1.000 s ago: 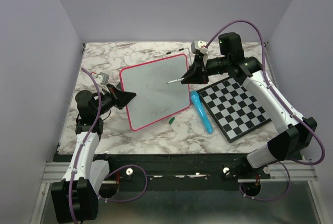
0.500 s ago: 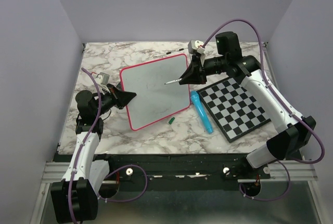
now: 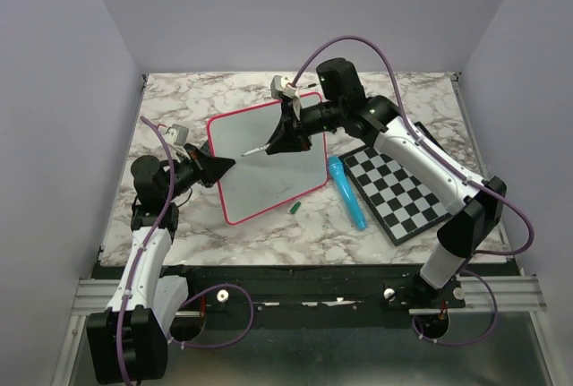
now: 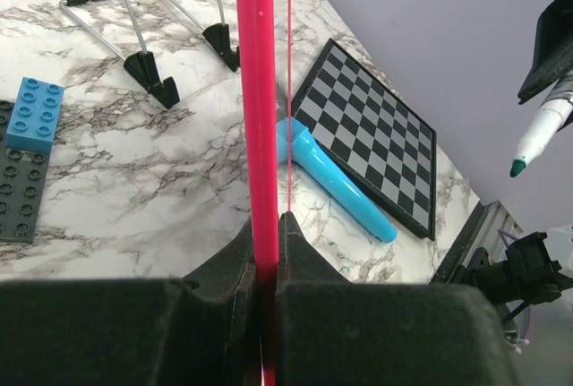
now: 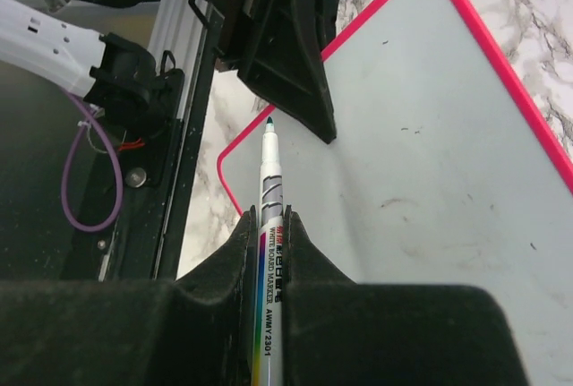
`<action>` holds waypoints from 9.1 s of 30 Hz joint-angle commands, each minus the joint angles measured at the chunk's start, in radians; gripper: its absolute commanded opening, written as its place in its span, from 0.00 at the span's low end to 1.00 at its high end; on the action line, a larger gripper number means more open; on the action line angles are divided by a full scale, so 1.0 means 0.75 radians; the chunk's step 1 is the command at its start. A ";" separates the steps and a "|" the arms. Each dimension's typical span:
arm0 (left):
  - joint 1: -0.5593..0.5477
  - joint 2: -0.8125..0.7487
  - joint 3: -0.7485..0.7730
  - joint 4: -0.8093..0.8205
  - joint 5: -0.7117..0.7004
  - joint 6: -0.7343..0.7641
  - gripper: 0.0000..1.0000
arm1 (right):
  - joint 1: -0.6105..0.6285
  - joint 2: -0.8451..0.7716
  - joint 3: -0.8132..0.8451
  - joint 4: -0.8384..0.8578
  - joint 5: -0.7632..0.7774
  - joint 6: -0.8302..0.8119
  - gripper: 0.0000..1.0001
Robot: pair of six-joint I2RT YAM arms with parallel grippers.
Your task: Write a sentence on the whiteboard
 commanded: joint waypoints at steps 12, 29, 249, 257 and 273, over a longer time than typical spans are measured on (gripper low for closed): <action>-0.029 0.013 -0.007 0.107 -0.032 0.029 0.00 | 0.054 0.162 0.147 0.165 0.156 0.245 0.01; -0.035 0.015 -0.009 0.121 -0.013 0.033 0.00 | -0.018 0.220 0.084 0.298 0.113 0.432 0.01; -0.852 0.877 -0.013 1.406 -0.567 -0.257 0.00 | -0.607 -0.210 -0.624 0.132 -0.265 0.145 0.01; -0.852 0.885 -0.015 1.414 -0.569 -0.262 0.00 | -0.599 -0.195 -0.611 0.148 -0.269 0.168 0.01; -0.850 0.889 -0.025 1.428 -0.565 -0.266 0.00 | -0.597 -0.206 -0.603 0.234 -0.216 0.262 0.01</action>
